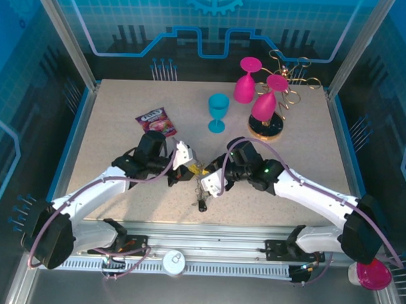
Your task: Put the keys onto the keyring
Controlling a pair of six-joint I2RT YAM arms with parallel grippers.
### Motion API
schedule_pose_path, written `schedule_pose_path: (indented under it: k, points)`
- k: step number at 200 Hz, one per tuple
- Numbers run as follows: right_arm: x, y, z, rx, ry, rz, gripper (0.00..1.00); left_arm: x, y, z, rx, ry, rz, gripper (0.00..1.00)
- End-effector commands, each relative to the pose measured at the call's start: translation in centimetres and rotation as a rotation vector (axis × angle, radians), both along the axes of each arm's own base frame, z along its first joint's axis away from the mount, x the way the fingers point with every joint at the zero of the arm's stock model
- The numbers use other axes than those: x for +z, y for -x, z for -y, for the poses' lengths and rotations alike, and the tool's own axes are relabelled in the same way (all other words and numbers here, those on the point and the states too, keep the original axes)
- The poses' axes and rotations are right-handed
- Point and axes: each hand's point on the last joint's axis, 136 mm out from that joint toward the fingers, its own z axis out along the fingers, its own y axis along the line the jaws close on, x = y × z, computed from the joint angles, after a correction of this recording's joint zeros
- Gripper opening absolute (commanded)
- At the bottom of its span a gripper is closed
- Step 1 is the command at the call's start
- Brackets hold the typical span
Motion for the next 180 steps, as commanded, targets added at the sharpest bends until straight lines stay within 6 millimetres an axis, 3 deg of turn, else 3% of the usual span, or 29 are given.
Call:
schedule_pose_path:
  k: [1, 29, 73, 118, 180]
  points:
    - [-0.3, 0.4, 0.2, 0.014, 0.014, 0.047, 0.0, 2.5, -0.8, 0.7, -0.009, 0.067, 0.027, 0.0]
    - [1.0, -1.3, 0.4, -0.066, -0.06, 0.084, 0.0, 2.5, -0.3, 0.8, -0.025, 0.078, -0.012, 0.0]
    - [2.9, -1.4, 0.3, -0.055, -0.195, 0.043, 0.0, 2.0, 0.7, 1.0, -0.051, 0.086, -0.111, 0.0]
    - [3.2, -0.9, -0.3, -0.003, -0.221, 0.016, 0.0, 1.7, 0.6, 1.3, -0.061, 0.084, -0.162, 0.0]
    - [1.9, -0.5, 0.3, 0.005, -0.166, 0.006, 0.0, 1.6, 0.2, 1.4, -0.059, 0.086, -0.155, 0.0]
